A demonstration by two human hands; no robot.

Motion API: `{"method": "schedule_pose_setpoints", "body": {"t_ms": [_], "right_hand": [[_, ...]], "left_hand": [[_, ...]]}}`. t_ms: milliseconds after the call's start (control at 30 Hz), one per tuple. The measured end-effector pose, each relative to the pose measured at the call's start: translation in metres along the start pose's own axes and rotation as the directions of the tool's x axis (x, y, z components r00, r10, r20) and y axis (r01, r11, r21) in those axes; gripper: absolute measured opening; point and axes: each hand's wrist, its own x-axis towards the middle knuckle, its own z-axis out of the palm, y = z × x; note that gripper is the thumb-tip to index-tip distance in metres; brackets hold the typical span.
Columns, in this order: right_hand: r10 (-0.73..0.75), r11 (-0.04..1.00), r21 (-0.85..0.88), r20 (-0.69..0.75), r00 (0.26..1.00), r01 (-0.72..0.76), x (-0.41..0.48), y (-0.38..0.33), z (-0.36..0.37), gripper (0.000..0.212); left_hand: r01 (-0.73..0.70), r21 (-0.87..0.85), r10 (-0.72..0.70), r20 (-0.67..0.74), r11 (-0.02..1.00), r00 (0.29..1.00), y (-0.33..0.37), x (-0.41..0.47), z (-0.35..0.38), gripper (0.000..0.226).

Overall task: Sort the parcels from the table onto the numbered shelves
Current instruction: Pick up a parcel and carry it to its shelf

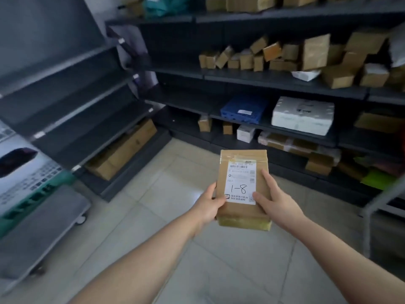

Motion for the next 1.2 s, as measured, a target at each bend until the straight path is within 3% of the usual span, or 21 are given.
{"method": "schedule_pose_setpoints", "body": {"t_ms": [200, 500, 733, 1000, 1200], "right_hand": [[-0.125, 0.991, -0.015, 0.177, 0.976, 0.130, 0.060, -0.114, 0.096, 0.068], [-0.229, 0.964, -0.022, 0.448, 0.864, 0.266, 0.131, -0.228, 0.208, 0.071], [-0.254, 0.934, -0.062, 0.573, 0.779, 0.351, 0.220, -0.283, 0.278, 0.072], [-0.301, 0.895, -0.044, 0.677, 0.672, 0.444, 0.347, -0.377, 0.325, 0.068], [-0.324, 0.870, -0.018, 0.732, 0.600, 0.492, 0.396, -0.438, 0.371, 0.068]], "left_hand": [[0.015, -0.100, -0.035, -0.207, 0.995, 0.978, -0.028, 0.009, -0.140, 0.050], [0.025, -0.323, -0.163, -0.408, 0.946, 0.898, -0.076, 0.019, -0.266, 0.047], [0.088, -0.435, -0.299, -0.445, 0.896, 0.844, -0.087, 0.075, -0.340, 0.044], [0.060, -0.568, -0.406, -0.507, 0.821, 0.761, -0.055, 0.167, -0.426, 0.040], [0.020, -0.641, -0.478, -0.550, 0.767, 0.685, -0.050, 0.202, -0.488, 0.040]]}}
